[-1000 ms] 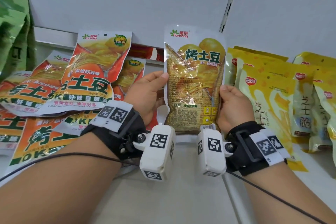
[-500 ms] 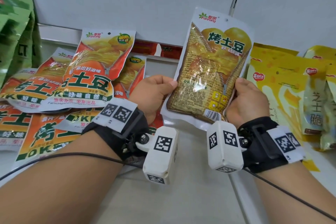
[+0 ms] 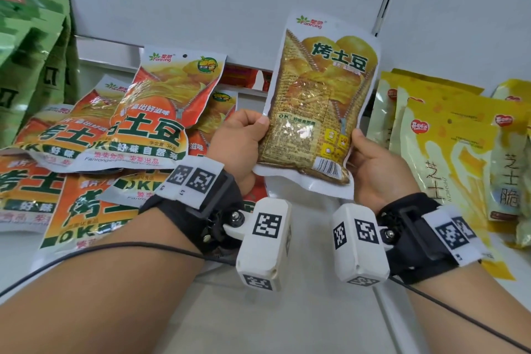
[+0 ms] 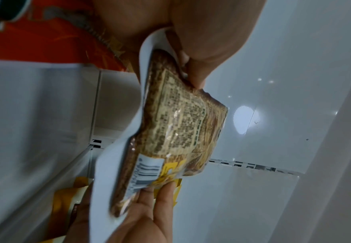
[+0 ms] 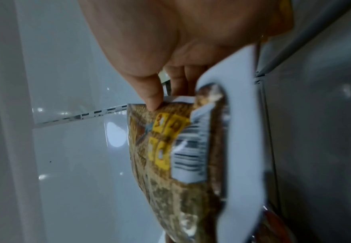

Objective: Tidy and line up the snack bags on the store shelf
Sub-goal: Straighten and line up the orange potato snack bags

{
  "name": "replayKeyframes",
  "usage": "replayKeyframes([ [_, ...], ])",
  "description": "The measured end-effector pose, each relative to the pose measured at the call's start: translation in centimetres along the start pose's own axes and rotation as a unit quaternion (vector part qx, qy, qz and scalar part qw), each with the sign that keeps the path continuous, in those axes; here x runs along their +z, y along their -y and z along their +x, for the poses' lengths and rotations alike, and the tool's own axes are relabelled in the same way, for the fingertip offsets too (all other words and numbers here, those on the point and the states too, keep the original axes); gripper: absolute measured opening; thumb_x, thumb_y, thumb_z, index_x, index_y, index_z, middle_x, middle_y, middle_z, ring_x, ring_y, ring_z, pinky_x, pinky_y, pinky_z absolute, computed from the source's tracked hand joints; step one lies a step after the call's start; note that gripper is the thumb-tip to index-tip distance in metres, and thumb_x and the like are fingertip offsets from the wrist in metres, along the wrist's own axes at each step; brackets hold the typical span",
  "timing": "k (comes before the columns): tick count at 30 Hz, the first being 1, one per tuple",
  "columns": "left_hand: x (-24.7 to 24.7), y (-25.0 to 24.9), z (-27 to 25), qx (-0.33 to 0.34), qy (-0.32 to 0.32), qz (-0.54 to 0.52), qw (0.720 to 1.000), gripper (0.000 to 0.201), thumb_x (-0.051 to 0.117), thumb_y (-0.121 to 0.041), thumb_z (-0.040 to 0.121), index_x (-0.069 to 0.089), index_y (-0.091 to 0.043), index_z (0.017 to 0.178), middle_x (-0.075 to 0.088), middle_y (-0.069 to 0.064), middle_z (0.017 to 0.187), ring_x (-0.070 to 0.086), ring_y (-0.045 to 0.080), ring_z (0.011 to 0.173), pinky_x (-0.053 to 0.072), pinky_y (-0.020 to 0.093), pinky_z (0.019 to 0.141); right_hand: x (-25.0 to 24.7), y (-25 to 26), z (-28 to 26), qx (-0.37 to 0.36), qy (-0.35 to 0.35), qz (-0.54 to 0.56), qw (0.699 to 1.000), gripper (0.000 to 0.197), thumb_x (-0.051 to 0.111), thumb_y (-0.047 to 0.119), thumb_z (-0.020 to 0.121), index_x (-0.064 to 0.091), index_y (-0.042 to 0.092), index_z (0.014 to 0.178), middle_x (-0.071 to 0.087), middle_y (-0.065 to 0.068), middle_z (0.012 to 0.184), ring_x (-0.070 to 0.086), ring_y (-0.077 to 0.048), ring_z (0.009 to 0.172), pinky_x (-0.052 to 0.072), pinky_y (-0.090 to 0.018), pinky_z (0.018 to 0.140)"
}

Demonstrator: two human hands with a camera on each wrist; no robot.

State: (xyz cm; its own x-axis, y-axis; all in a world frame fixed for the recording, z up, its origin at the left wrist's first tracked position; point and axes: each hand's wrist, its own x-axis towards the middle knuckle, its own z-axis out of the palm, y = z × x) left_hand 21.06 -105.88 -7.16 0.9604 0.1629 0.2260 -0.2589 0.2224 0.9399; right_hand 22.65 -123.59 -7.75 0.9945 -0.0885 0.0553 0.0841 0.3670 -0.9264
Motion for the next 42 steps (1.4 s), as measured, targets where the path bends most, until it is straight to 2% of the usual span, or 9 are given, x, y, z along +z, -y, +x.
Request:
replayKeyframes([
  [4,-0.4,-0.2,0.2,-0.007,-0.026,-0.010,1.000,0.013,0.048,-0.009,0.097,0.052,-0.010,0.085,0.055,0.017,0.090,0.054,0.031,0.088,0.046,0.055,0.091,0.1,-0.1,-0.3,-0.011,0.053,-0.012,0.998,0.019,0.050,0.019,0.094,0.065,0.008,0.088,0.073,-0.009,0.084,0.070,-0.022,0.074,0.058,-0.033,0.059],
  [10,-0.1,0.1,0.2,-0.023,-0.058,-0.047,0.997,0.023,0.049,-0.007,0.096,0.054,-0.011,0.074,0.054,0.020,0.089,0.051,0.033,0.086,0.042,0.069,0.092,0.0,-0.2,-0.2,-0.059,0.013,-0.033,0.998,0.012,0.054,0.015,0.093,0.060,0.010,0.083,0.072,-0.004,0.069,0.069,-0.015,0.062,0.057,-0.030,0.054],
  [15,-0.3,0.2,0.2,-0.004,-0.060,-0.025,0.998,0.023,0.050,-0.012,0.095,0.054,-0.017,0.073,0.055,0.018,0.087,0.053,0.031,0.086,0.043,0.067,0.092,0.2,-0.8,-0.3,-0.120,-0.034,-0.138,0.983,0.013,0.062,0.011,0.088,0.056,0.018,0.080,0.064,-0.002,0.079,0.061,-0.017,0.076,0.051,-0.036,0.081],
  [19,-0.3,0.3,0.3,0.003,-0.044,-0.019,0.999,0.020,0.049,-0.012,0.096,0.052,-0.016,0.077,0.054,0.016,0.084,0.052,0.031,0.085,0.045,0.061,0.090,0.2,-0.6,-0.6,-0.179,-0.070,-0.161,0.968,0.022,0.064,0.008,0.085,0.051,0.024,0.078,0.050,0.005,0.074,0.049,-0.009,0.067,0.041,-0.026,0.070],
  [23,-0.2,0.4,0.2,0.023,-0.005,-0.014,1.000,0.018,0.046,-0.012,0.098,0.052,-0.014,0.081,0.056,0.010,0.080,0.056,0.027,0.075,0.049,0.043,0.074,0.8,-0.4,-1.7,-0.089,0.070,-0.159,0.981,0.015,0.065,0.035,0.082,0.058,0.022,0.079,0.058,0.004,0.069,0.056,-0.012,0.064,0.045,-0.025,0.059],
  [27,0.0,0.4,-0.5,-0.011,0.116,-0.078,0.990,0.038,0.043,-0.040,0.096,0.065,-0.018,0.073,0.068,0.008,0.081,0.065,0.020,0.077,0.055,0.033,0.069,1.6,-1.3,-2.5,-0.033,0.153,-0.199,0.968,0.066,0.066,0.060,0.050,0.054,0.025,0.104,0.068,0.004,0.098,0.067,-0.016,0.091,0.054,-0.028,0.063],
  [31,-0.5,0.4,-0.2,-0.038,0.148,-0.097,0.983,0.063,0.026,-0.065,0.089,0.068,-0.018,0.093,0.073,0.005,0.106,0.067,0.013,0.102,0.049,0.031,0.081,1.5,-0.9,-2.5,-0.073,0.148,-0.161,0.973,0.056,0.079,0.030,0.069,0.053,0.024,0.118,0.068,-0.005,0.112,0.067,-0.024,0.100,0.056,-0.040,0.080],
  [34,-0.6,0.4,-0.2,-0.032,0.142,-0.111,0.983,0.067,0.027,-0.068,0.084,0.066,-0.017,0.102,0.071,0.008,0.111,0.066,0.018,0.107,0.049,0.035,0.086,1.4,-1.0,-2.2,-0.114,0.109,-0.183,0.970,0.045,0.060,-0.008,0.082,0.054,0.016,0.120,0.067,-0.009,0.113,0.063,-0.028,0.106,0.051,-0.045,0.090],
  [42,-0.7,0.6,-0.3,-0.025,0.097,-0.083,0.992,0.061,0.039,-0.066,0.074,0.068,-0.017,0.096,0.073,0.004,0.099,0.069,0.016,0.089,0.051,0.032,0.073,1.2,-1.0,-1.4,-0.083,0.064,-0.127,0.986,0.037,0.049,-0.010,0.086,0.059,0.017,0.110,0.068,-0.014,0.108,0.064,-0.034,0.103,0.050,-0.050,0.091],
])
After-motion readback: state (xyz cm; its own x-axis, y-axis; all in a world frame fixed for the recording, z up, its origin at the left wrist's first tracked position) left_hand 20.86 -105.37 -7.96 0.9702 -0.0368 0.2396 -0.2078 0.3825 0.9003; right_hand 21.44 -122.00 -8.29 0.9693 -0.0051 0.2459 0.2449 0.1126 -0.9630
